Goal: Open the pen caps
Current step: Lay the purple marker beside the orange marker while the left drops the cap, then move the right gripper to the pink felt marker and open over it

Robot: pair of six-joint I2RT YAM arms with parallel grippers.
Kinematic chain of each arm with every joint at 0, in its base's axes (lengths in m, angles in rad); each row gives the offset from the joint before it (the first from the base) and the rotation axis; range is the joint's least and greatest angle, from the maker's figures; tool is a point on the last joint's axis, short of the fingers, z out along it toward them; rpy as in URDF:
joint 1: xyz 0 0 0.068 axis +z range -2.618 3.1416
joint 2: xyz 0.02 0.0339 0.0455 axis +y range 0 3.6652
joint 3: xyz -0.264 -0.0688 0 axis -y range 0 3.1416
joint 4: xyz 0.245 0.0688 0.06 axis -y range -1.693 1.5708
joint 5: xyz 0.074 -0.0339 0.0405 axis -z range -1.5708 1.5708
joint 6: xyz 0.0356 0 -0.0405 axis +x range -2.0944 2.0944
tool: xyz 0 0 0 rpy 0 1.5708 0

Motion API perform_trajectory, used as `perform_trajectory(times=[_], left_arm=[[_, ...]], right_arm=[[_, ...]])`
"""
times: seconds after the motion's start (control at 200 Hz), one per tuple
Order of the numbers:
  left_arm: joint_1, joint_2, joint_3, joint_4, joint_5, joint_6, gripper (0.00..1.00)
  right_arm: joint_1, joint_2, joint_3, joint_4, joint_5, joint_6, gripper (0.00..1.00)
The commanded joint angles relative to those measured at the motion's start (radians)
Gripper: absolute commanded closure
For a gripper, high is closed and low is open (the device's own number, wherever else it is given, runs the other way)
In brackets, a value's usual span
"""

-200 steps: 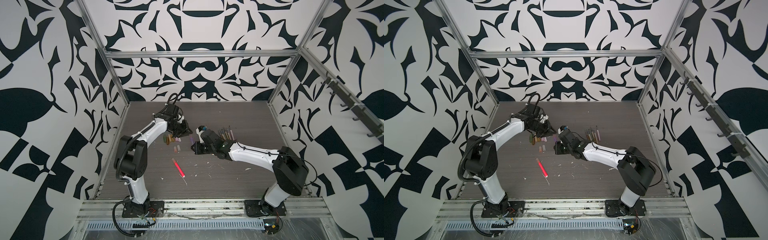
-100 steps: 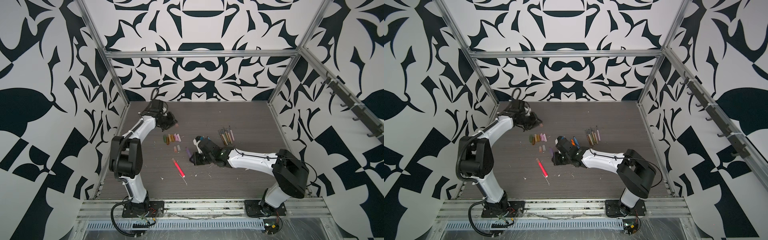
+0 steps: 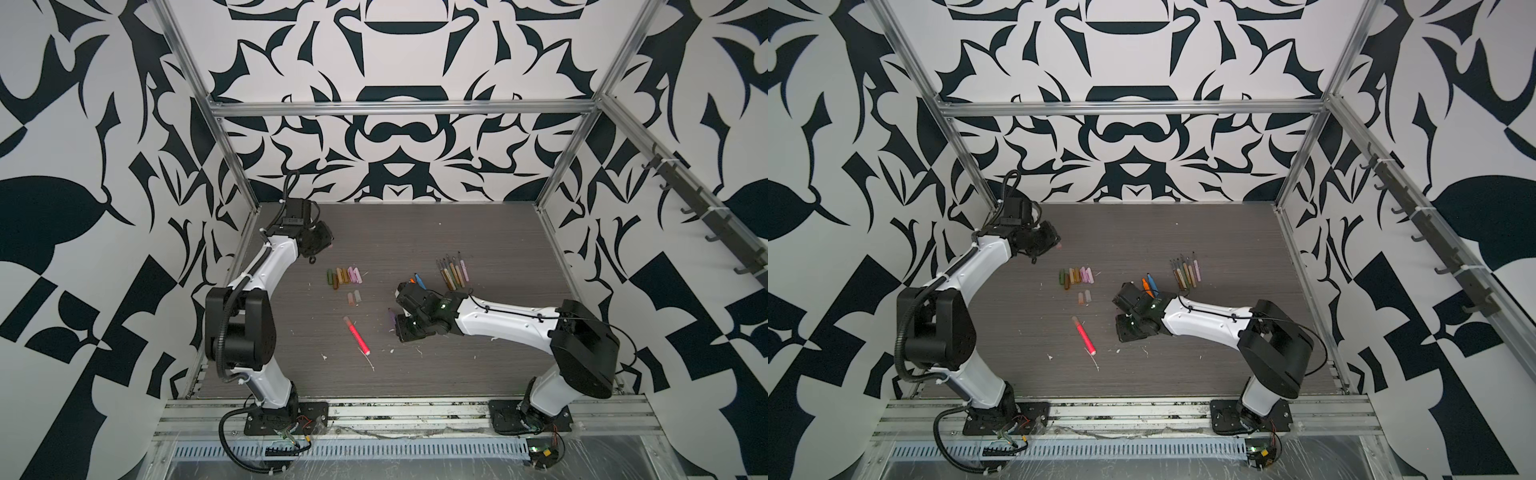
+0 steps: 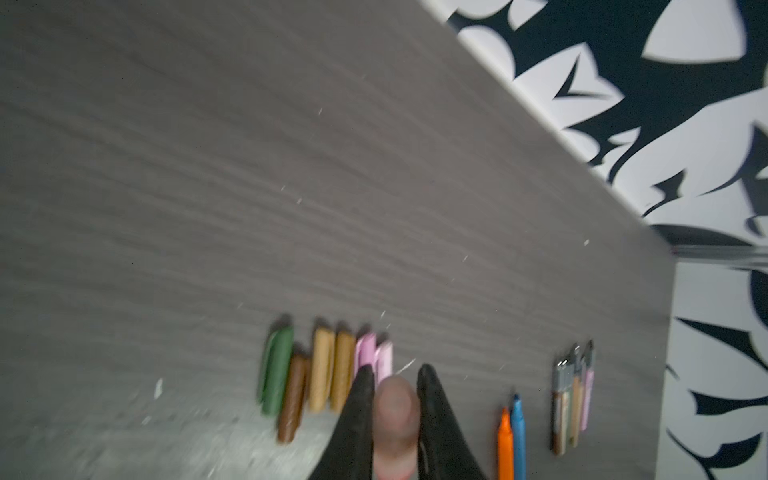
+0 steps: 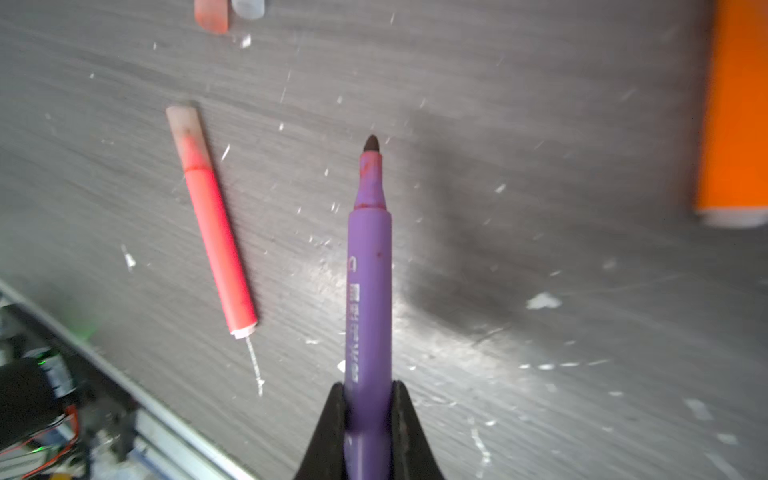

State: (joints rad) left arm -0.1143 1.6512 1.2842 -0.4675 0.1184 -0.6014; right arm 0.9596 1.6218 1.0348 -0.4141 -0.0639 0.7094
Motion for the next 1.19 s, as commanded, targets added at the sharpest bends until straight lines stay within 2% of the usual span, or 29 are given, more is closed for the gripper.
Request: perform_trajectory(times=[0.0,0.125,0.345,0.54,0.62,0.72,0.81,0.875,1.03,1.19], left_arm=[[-0.016,-0.073,-0.111,-0.109,-0.016,0.074,1.0],[-0.061,-0.1,-0.203,-0.092,0.006,0.06,1.0],[-0.097,-0.047,-0.254,-0.08,-0.009,0.06,1.0],[-0.097,-0.008,-0.278,-0.064,-0.015,0.06,1.0],[-0.097,0.01,-0.279,-0.056,-0.002,0.06,1.0],[-0.098,0.017,-0.279,-0.049,0.0,0.06,1.0],[-0.098,0.021,-0.279,-0.046,0.002,0.06,1.0],[-0.099,0.024,-0.279,-0.044,0.002,0.061,1.0],[-0.099,0.047,-0.29,-0.027,0.013,0.06,1.0],[-0.099,0.07,-0.294,-0.008,0.02,0.058,1.0]], right_arm=[[-0.037,-0.028,0.048,-0.082,0.129,-0.105,1.0],[-0.091,-0.005,0.062,-0.036,0.143,-0.154,1.0],[-0.118,0.101,0.162,-0.054,0.202,-0.266,1.0],[-0.119,0.18,0.214,-0.108,0.247,-0.267,1.0],[-0.119,0.196,0.222,-0.12,0.298,-0.265,0.93],[-0.12,0.218,0.245,-0.16,0.35,-0.266,0.9],[-0.119,0.225,0.258,-0.175,0.366,-0.263,0.76],[-0.119,0.221,0.261,-0.176,0.36,-0.267,0.7],[-0.119,0.186,0.256,-0.177,0.352,-0.266,0.64],[-0.119,0.128,0.242,-0.181,0.342,-0.257,0.64]])
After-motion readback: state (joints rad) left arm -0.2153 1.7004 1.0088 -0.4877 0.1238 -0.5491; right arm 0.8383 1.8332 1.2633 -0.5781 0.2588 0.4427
